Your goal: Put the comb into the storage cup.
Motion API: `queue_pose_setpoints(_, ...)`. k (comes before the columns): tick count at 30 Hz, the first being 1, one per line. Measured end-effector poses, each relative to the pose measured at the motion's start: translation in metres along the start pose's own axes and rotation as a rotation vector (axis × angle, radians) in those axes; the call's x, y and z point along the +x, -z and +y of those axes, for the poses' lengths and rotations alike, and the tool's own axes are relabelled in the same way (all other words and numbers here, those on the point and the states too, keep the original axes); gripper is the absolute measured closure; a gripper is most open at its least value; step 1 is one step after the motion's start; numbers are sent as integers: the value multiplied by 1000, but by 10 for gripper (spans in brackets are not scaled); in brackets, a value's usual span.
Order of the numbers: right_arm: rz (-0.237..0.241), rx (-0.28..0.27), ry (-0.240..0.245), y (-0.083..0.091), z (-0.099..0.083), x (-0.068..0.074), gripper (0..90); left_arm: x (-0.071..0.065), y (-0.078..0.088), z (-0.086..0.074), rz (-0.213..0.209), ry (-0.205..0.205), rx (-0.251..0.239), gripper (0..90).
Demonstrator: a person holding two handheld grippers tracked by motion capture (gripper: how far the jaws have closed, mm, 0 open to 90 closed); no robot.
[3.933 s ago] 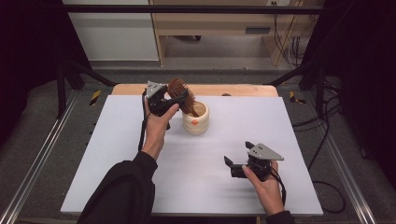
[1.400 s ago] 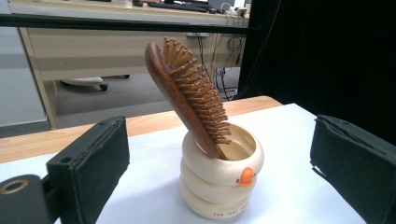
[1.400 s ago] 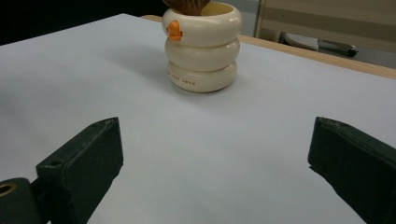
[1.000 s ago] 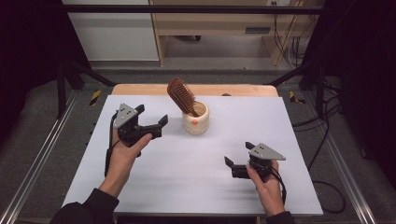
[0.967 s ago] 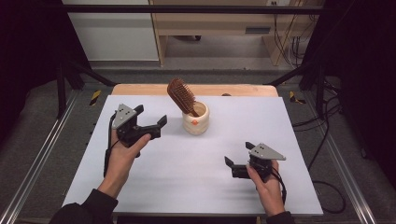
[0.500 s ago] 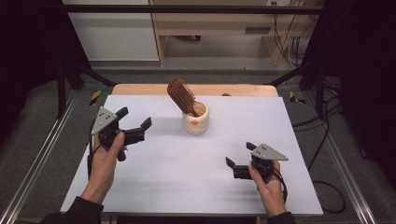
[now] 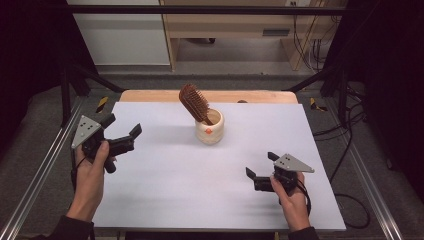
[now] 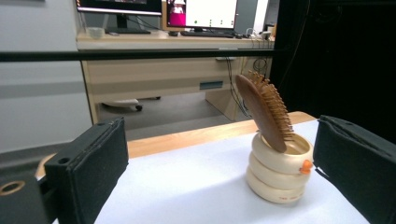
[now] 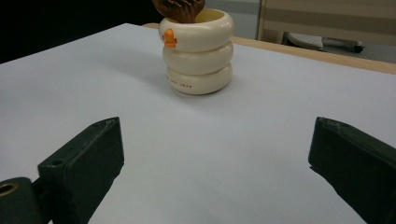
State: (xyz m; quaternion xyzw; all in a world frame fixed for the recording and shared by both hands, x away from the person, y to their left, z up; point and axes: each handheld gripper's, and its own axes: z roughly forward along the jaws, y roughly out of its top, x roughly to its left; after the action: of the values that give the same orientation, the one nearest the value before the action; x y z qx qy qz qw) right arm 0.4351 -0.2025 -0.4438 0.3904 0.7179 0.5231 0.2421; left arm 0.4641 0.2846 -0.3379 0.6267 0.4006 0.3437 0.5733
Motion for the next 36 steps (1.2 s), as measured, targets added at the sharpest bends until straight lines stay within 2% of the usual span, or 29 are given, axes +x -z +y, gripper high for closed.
queue_pose_setpoints(11,13,0,-10,0,1,-5,39,18,20,1,8,-21,-10,31)
queue_pose_setpoints(17,-10,-44,1,1,2,-4,37,30,32,-6,11,-20,-26,32)
queue_pose_setpoints(21,-21,-55,9,6,1,-5,37,38,40,-10,18,-18,-38,31)
queue_pose_setpoints(27,-51,-68,11,20,-6,-15,36,47,50,-20,31,-14,-52,31)
queue_pose_setpoints(31,-76,-69,7,29,-13,-22,34,49,52,-26,43,-36,-45,32)
queue_pose_setpoints(34,-84,-78,7,33,-17,-26,33,47,53,-31,38,-47,-42,30)
queue_pose_setpoints(36,-90,-85,4,35,-20,-28,31,44,53,-36,29,-71,-37,29)
